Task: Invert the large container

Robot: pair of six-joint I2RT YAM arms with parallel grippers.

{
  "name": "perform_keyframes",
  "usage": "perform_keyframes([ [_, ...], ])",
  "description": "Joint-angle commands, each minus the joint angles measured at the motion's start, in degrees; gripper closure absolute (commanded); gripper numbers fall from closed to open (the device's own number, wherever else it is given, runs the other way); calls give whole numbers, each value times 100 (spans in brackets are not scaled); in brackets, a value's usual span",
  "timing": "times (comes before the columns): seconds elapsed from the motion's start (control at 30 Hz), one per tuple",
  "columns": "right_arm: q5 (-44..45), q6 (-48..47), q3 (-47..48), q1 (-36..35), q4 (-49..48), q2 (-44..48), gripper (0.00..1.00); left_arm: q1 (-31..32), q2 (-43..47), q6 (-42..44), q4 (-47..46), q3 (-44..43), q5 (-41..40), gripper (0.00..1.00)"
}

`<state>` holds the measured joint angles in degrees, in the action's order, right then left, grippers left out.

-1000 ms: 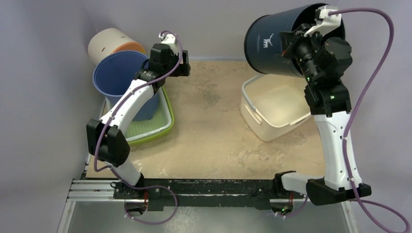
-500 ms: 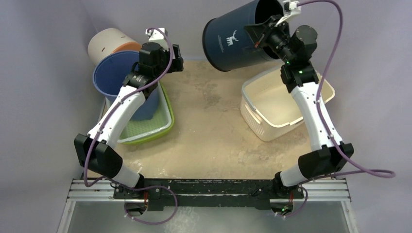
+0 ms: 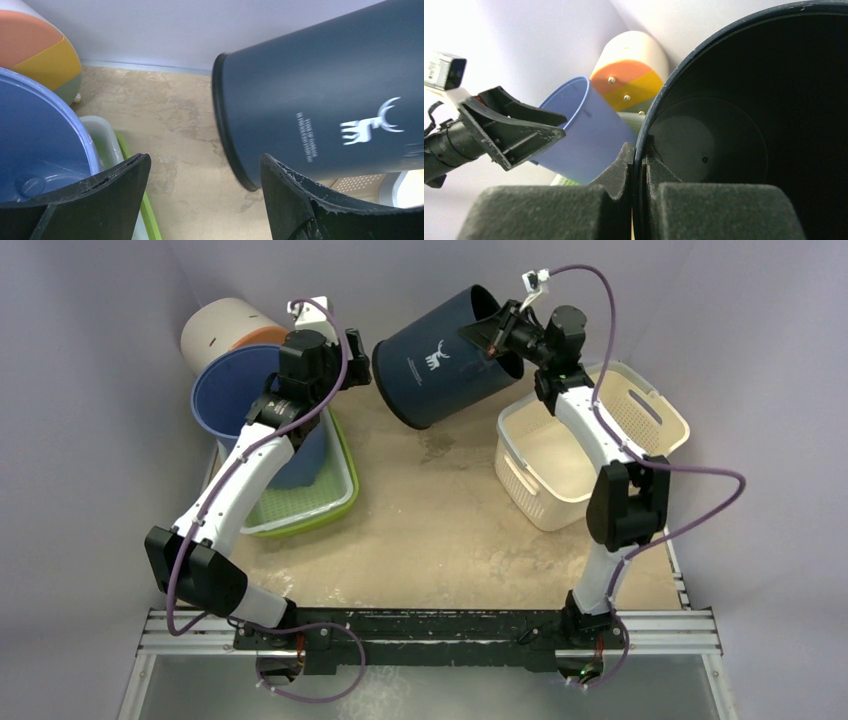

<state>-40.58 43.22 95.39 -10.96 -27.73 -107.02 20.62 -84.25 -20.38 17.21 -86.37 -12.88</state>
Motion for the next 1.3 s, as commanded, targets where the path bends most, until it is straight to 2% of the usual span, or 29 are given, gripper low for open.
perform_keyframes([
  [0.0,-585,1044,930,-11,-2173,-134,100,-46,249,18,-264,-24,-205,21],
  [0.17,-859,2018,1052,-233,-2877,-659,100,-52,284,99,-248,-14,-330,21],
  [0.47,-1071,2291,1289,-638,-2692,-1093,100,-57,240,141,-224,-60,-376,21],
  [0.73,-1196,2314,949,-742,-2348,-1286,100,-59,69,178,-127,-208,-355,21],
  [0.93,-1228,1804,843,-704,-1547,-1554,100,-74,54,190,-69,-189,-428,21],
  [1.17,-827,571,1002,-408,307,-1657,99,-89,66,211,-5,-158,-474,21],
  [1.27,-589,-143,1233,-275,1189,-1766,93,-109,51,211,-10,-122,-470,21],
])
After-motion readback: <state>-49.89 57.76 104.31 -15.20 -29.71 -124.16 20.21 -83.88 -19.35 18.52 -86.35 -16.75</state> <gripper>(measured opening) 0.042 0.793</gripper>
